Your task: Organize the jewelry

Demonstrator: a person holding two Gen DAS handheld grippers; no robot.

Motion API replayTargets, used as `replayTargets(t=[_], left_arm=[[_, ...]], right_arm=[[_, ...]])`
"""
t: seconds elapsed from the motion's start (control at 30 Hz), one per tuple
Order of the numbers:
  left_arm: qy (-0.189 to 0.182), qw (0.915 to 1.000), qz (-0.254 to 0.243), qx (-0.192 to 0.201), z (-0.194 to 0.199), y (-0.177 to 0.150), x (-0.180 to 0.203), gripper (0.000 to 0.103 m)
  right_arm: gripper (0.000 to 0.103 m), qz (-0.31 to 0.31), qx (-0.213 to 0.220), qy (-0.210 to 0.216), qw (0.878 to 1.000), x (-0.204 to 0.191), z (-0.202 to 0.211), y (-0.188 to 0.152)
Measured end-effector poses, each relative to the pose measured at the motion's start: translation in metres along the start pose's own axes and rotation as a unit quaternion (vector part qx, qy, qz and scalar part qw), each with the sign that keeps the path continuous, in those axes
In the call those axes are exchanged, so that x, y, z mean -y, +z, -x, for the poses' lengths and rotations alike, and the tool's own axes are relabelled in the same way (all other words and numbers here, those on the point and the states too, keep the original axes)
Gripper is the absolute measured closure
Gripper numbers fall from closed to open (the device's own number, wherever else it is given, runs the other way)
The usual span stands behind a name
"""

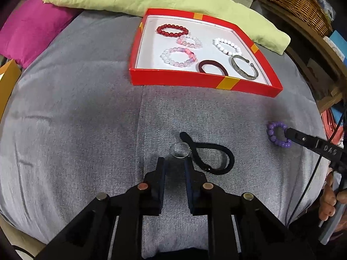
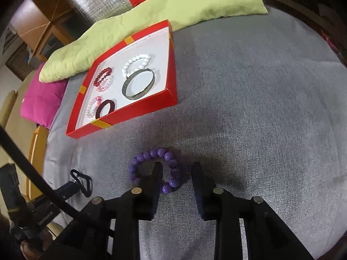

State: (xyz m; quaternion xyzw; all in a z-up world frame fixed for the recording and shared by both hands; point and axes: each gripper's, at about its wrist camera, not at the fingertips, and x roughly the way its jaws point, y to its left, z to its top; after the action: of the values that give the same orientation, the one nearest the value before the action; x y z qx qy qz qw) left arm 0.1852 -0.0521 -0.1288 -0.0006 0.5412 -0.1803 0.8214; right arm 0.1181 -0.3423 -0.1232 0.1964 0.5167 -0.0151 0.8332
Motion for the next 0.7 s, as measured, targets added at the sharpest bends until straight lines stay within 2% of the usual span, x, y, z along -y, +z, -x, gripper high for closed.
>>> replayTargets(t=[0.03, 0.07, 0.2, 0.37, 0.4, 0.43, 0.47, 0.5, 0.6, 0.7], left_arm=[[-0.003, 1.0000, 0.003, 0.001, 0.001, 0.001, 0.000, 0.083], [-0.007, 1.0000, 0.004, 0.003, 0.003, 0.002, 0.000, 0.082], [-0.010, 0.9998, -0.002, 0.018, 0.009, 0.008, 0.008, 0.052], [-0.003, 0.9999, -0.004, 0.012, -0.002, 0.017, 0.015, 0.051], [-0.005, 0.9999, -0.001, 0.010, -0.006, 0.018, 0.014, 0.056], [-0.010, 0.9999, 0.001, 0.008, -0.009, 0.019, 0.014, 0.070], [-0.011, 0.9999, 0.002, 0.005, -0.013, 0.020, 0.014, 0.076], [-0.008, 1.0000, 0.004, 0.002, -0.016, 0.019, 0.013, 0.080], [-0.010, 0.9999, 0.004, 0.012, -0.015, 0.017, 0.012, 0.083], [-0.009, 0.9998, 0.001, 0.019, -0.011, 0.016, 0.012, 0.090]], right_arm=[[0.089, 0.009, 0.000, -0.007, 1.000, -0.002, -0.001, -0.001], [0.090, 0.014, 0.000, -0.010, 1.000, -0.005, -0.002, -0.001], [0.093, 0.014, 0.004, -0.004, 1.000, -0.005, -0.002, 0.000], [0.092, 0.000, 0.012, 0.006, 1.000, 0.001, 0.003, 0.003], [0.092, -0.004, 0.015, 0.008, 1.000, 0.002, 0.005, 0.004], [0.092, -0.007, 0.018, 0.008, 1.000, 0.003, 0.006, 0.005], [0.092, -0.008, 0.019, 0.008, 1.000, 0.003, 0.007, 0.005], [0.091, -0.009, 0.020, 0.009, 1.000, 0.003, 0.007, 0.006], [0.091, -0.015, 0.017, 0.010, 1.000, 0.004, 0.007, 0.007], [0.091, -0.008, 0.017, -0.010, 1.000, 0.004, 0.007, 0.006]])
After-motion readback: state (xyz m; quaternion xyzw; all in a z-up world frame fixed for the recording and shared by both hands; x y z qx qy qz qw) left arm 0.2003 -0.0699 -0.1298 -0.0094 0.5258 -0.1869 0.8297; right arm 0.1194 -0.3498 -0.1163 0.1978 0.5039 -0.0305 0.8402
